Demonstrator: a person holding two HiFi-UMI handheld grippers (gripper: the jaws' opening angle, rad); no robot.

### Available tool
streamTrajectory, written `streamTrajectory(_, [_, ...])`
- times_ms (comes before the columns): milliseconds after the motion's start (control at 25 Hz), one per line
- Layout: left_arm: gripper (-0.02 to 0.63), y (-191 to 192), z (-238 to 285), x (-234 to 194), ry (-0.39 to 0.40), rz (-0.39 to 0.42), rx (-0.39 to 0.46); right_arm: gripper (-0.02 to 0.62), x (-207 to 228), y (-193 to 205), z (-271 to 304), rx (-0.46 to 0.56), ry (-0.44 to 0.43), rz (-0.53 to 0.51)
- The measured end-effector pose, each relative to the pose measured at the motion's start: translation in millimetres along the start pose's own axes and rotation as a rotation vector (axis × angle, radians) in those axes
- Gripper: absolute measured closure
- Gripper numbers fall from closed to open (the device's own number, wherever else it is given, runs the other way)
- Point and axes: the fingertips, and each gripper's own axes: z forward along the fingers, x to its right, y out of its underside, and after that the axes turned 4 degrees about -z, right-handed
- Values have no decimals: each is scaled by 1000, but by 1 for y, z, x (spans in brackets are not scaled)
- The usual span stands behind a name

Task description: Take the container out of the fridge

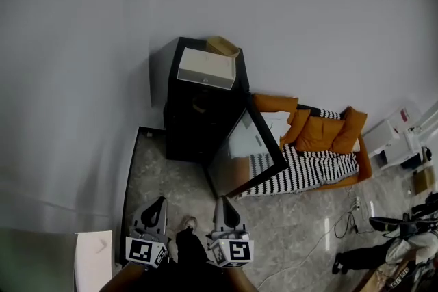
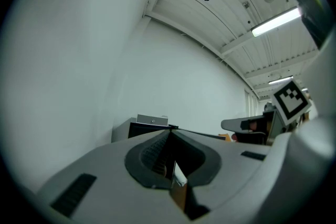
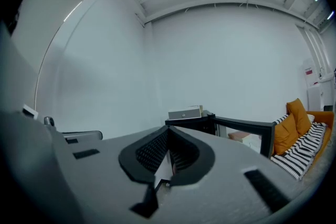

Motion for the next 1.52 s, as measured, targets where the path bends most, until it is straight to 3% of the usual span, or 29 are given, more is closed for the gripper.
streamTrajectory(480, [601, 21, 145, -7, -19, 3, -25, 595, 70, 15, 130, -30, -45, -10])
streamTrajectory(800, [601, 26, 203, -15, -58, -2, -20, 595, 98, 37, 188, -68, -75, 18])
streamTrajectory(1040, [601, 33, 238, -27, -57, -9, -20, 595, 109, 56, 227, -99, -59, 38])
streamTrajectory(1520, [601, 51, 311, -62, 19, -54, -39, 595, 124, 98, 317, -165, 29, 70])
